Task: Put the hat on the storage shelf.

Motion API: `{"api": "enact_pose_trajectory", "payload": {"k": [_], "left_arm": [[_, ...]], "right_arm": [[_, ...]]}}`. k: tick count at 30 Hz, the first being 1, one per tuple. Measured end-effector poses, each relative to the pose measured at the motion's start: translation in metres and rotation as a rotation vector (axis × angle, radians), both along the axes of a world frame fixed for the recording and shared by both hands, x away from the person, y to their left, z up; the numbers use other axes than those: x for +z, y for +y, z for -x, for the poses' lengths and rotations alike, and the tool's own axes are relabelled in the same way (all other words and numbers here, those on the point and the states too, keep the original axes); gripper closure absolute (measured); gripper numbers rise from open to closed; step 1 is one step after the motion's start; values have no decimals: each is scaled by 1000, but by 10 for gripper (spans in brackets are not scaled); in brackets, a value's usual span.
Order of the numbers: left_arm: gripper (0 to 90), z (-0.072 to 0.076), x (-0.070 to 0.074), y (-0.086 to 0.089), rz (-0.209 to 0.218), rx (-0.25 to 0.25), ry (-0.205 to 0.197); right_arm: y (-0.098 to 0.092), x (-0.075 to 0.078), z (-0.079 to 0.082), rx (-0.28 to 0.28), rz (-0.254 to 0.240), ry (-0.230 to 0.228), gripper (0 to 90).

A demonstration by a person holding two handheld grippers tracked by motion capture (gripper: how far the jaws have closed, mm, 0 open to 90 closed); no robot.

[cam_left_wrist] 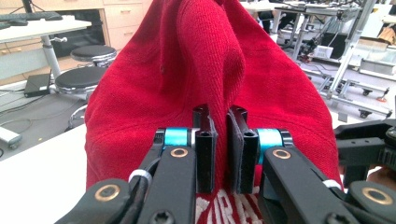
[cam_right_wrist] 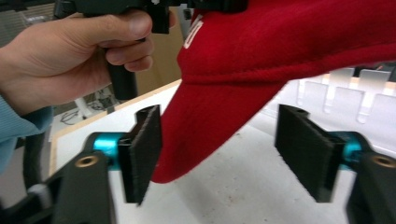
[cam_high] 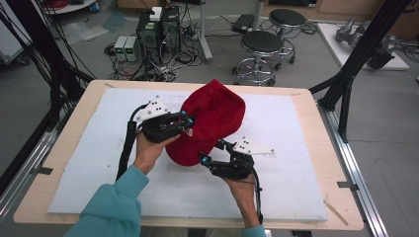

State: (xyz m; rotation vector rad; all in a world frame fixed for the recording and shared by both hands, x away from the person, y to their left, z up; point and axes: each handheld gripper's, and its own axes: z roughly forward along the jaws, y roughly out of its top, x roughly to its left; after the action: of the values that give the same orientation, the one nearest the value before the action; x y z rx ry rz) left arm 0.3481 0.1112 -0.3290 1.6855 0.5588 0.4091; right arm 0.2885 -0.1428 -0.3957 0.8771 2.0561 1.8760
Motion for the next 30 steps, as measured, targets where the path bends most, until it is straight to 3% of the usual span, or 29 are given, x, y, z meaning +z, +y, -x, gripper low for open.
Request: {"api": "enact_pose_trajectory", "payload": {"k": [2, 6, 14, 20, 30], "left_arm": [[822, 0, 0, 0, -7, -3, 1], [822, 1, 0, -1, -12, -10, -6], [822, 3, 0, -2, -15, -27, -10], [817, 2, -1, -2, -22, -35, -4], [807, 2, -3, -2, -32, -53, -15]], "right_arm": [[0, 1, 0, 24, -27, 5, 463], [-1, 2, 0, 27, -36, 7, 538], [-5, -1, -3, 68, -76, 65, 774], [-3, -1, -2, 113, -74, 59, 847], [-2, 4, 0, 130, -26, 29, 858]]}}
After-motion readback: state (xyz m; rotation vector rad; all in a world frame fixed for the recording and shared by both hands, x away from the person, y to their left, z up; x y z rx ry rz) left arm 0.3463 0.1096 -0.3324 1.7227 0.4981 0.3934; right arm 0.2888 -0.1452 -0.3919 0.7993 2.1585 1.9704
